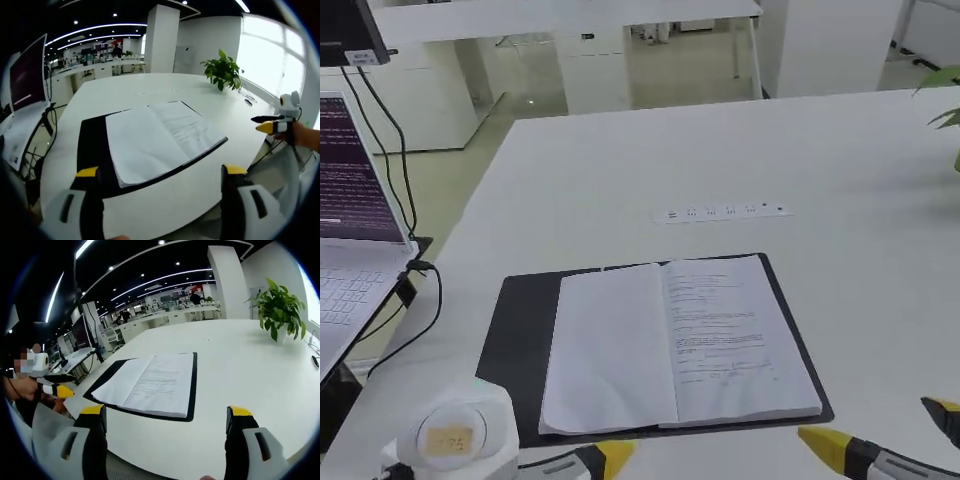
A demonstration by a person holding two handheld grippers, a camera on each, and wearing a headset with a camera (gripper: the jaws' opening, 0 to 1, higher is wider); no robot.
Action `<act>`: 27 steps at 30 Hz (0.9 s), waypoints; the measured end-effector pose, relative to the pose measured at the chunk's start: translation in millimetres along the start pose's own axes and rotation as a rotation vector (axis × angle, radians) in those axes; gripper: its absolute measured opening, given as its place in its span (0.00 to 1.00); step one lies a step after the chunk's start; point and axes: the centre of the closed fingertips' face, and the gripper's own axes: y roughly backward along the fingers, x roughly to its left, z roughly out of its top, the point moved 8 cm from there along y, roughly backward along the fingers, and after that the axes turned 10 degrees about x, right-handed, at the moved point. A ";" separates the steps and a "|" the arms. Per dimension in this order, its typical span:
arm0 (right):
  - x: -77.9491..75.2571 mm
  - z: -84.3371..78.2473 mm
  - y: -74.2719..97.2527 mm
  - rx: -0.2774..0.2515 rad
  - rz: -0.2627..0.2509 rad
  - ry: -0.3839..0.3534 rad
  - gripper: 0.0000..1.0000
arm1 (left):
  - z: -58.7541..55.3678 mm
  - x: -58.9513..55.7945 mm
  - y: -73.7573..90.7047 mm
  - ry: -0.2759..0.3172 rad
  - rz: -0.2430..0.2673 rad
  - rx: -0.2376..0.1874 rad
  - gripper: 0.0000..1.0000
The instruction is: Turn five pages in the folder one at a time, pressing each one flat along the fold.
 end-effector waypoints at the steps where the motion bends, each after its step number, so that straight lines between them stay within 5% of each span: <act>1: -0.3 1.5 0.0 -0.003 0.000 0.001 0.99 | 1.4 -1.4 -1.8 -0.002 -0.001 0.001 0.99; 10: -3.5 3.8 -2.1 -0.016 0.010 -0.004 0.98 | 14.9 -21.6 -29.2 -0.049 -0.056 0.002 0.99; 27: -9.4 -13.7 1.4 -0.001 -0.012 -0.045 0.96 | 39.1 -68.2 -107.2 -0.198 -0.177 0.032 0.83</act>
